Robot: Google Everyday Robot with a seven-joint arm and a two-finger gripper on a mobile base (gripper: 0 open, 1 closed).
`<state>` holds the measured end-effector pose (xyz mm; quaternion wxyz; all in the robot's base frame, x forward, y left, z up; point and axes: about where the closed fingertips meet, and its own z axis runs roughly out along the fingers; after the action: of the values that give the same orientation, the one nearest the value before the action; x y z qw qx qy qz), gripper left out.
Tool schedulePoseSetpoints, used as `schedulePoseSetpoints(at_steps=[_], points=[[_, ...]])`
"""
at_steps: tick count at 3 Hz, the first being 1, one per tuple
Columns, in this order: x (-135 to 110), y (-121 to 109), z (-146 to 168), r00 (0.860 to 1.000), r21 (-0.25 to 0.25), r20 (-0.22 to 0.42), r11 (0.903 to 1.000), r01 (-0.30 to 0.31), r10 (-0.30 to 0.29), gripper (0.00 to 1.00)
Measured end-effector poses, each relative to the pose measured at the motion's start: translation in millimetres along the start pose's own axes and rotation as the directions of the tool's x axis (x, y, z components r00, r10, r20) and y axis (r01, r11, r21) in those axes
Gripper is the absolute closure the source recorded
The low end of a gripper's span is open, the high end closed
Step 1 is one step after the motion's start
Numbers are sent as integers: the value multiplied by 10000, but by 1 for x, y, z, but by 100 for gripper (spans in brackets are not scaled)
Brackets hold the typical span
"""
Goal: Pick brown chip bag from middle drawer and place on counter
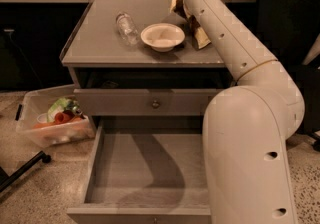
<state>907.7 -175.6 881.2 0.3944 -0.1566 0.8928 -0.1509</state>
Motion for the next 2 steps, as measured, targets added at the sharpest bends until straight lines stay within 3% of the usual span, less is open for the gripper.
schedulePoseSetpoints(at_steps=[1,2], points=[[0,-4,0,10000,64,-6,9999,-87,87,13],[0,-4,0,10000,64,-7,9999,-86,86,0]])
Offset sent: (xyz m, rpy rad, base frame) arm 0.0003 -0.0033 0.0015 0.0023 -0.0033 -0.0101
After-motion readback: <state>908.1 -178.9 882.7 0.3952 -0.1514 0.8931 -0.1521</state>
